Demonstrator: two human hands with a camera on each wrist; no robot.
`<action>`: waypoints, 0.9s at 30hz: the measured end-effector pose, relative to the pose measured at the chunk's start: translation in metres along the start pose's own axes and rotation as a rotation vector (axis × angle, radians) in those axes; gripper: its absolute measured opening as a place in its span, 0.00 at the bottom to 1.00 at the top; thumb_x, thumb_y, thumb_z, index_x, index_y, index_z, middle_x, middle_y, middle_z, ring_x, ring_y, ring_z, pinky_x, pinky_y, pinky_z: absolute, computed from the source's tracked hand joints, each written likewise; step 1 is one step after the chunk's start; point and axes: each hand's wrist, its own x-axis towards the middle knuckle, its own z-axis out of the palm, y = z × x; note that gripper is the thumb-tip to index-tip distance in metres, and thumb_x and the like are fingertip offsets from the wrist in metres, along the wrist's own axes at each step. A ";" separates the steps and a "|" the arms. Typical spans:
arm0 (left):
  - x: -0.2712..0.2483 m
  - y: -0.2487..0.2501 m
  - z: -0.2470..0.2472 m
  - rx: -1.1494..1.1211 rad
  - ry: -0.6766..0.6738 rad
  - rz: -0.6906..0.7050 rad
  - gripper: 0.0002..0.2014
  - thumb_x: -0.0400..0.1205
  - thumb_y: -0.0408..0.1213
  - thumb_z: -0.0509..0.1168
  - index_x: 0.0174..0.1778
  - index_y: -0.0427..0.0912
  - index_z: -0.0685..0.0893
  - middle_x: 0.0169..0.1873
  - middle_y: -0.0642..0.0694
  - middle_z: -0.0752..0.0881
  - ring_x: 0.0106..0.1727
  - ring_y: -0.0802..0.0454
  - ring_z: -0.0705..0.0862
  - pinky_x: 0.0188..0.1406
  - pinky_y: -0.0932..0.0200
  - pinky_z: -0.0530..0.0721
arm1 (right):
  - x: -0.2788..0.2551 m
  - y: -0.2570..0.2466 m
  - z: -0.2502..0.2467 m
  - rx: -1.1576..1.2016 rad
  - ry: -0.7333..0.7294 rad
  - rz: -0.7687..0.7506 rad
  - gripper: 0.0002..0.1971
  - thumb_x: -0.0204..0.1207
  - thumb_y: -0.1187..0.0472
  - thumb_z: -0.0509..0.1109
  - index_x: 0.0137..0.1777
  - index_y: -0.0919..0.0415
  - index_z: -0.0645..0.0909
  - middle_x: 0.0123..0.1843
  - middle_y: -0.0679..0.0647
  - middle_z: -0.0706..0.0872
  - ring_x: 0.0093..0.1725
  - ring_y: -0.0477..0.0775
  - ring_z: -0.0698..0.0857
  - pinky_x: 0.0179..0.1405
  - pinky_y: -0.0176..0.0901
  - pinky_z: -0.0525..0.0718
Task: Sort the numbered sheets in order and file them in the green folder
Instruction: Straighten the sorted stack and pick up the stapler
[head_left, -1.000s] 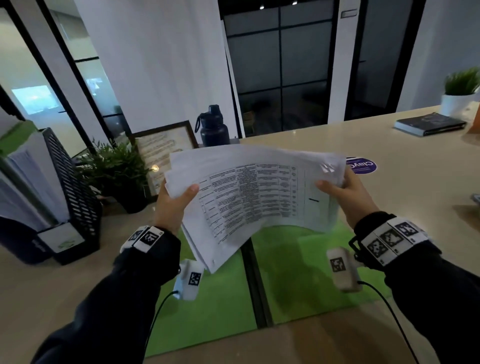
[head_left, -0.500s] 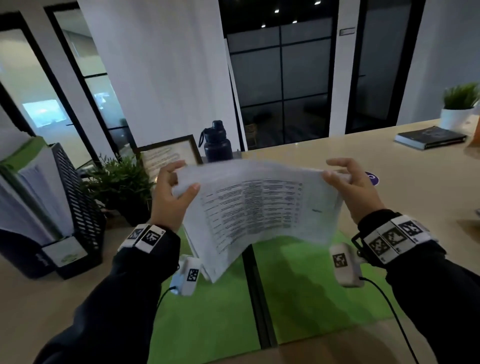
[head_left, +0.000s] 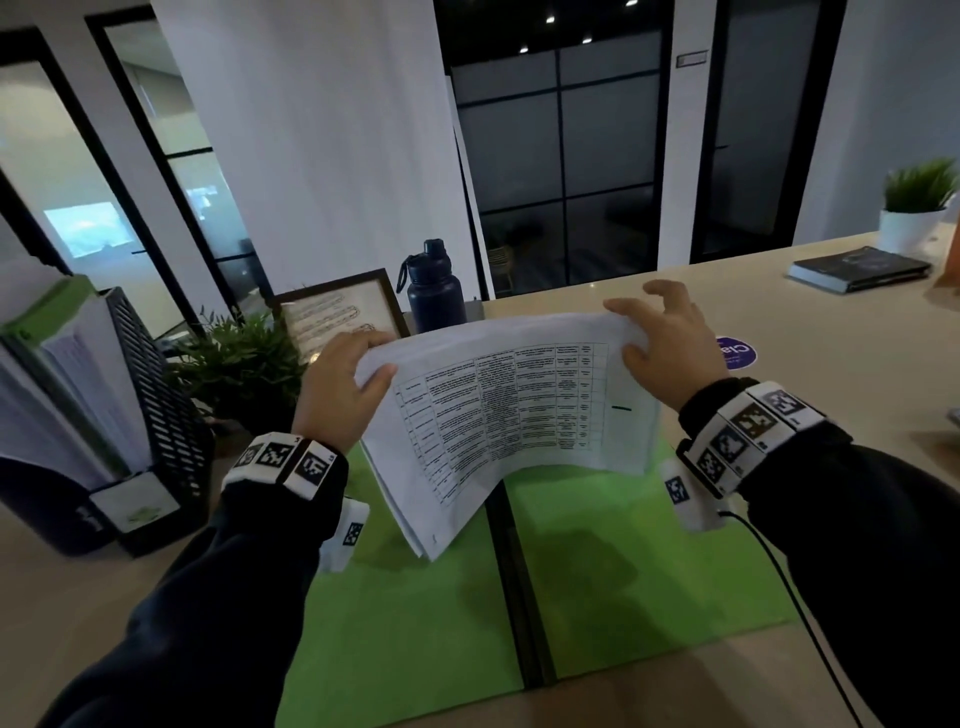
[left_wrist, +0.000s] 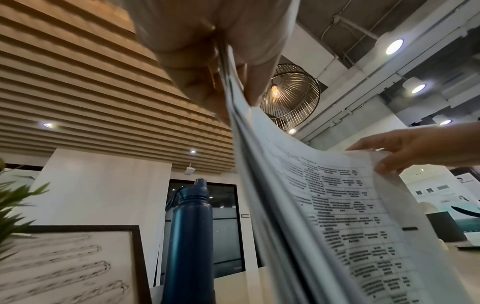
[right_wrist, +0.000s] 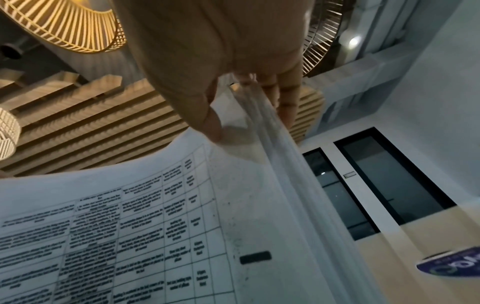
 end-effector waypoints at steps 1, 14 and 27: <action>0.000 0.002 -0.001 0.003 0.015 -0.002 0.11 0.78 0.32 0.69 0.55 0.34 0.84 0.52 0.40 0.85 0.56 0.46 0.81 0.55 0.60 0.71 | 0.002 0.000 0.000 -0.038 -0.025 0.017 0.26 0.73 0.64 0.68 0.72 0.51 0.74 0.75 0.62 0.66 0.69 0.68 0.71 0.64 0.56 0.75; -0.014 0.026 0.006 -0.181 0.118 -0.162 0.02 0.77 0.33 0.70 0.40 0.41 0.83 0.35 0.57 0.82 0.38 0.65 0.80 0.37 0.74 0.73 | 0.020 -0.086 0.015 -0.533 -0.277 -0.262 0.30 0.75 0.50 0.64 0.77 0.49 0.63 0.75 0.54 0.72 0.78 0.60 0.65 0.71 0.79 0.32; -0.058 -0.004 0.027 -0.685 -0.038 -0.399 0.44 0.57 0.61 0.78 0.68 0.64 0.67 0.64 0.43 0.80 0.64 0.44 0.81 0.61 0.39 0.81 | 0.021 -0.134 0.031 -0.106 -0.403 -0.537 0.09 0.76 0.68 0.60 0.44 0.51 0.70 0.38 0.47 0.74 0.42 0.55 0.79 0.58 0.45 0.73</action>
